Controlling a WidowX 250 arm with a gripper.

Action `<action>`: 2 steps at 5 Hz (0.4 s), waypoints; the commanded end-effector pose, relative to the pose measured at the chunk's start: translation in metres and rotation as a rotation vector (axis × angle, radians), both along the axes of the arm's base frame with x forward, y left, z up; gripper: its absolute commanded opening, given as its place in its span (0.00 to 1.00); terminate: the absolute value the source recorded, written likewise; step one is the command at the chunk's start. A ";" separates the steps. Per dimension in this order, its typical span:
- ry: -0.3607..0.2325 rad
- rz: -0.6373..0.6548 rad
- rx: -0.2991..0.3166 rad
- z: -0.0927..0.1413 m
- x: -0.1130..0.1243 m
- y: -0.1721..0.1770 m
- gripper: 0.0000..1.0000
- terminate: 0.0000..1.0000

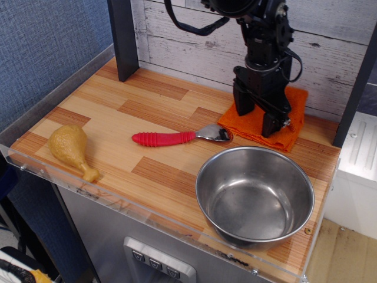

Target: Move the orange cloth behind the pot with the chicken leg piece

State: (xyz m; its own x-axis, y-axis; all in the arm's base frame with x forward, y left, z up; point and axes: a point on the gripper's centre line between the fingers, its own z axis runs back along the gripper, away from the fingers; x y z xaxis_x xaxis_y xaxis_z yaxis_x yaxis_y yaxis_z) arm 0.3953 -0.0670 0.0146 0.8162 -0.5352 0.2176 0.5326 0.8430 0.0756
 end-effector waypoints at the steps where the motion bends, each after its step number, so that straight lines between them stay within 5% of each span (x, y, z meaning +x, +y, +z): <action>1: -0.044 -0.099 0.025 0.016 -0.011 -0.016 1.00 0.00; 2: -0.103 -0.101 0.051 0.037 -0.003 -0.011 1.00 0.00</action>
State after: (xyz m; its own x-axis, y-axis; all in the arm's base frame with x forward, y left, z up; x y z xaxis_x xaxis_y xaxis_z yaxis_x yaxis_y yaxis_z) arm 0.3949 -0.0762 0.0225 0.7627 -0.6131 0.2060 0.5982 0.7898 0.1357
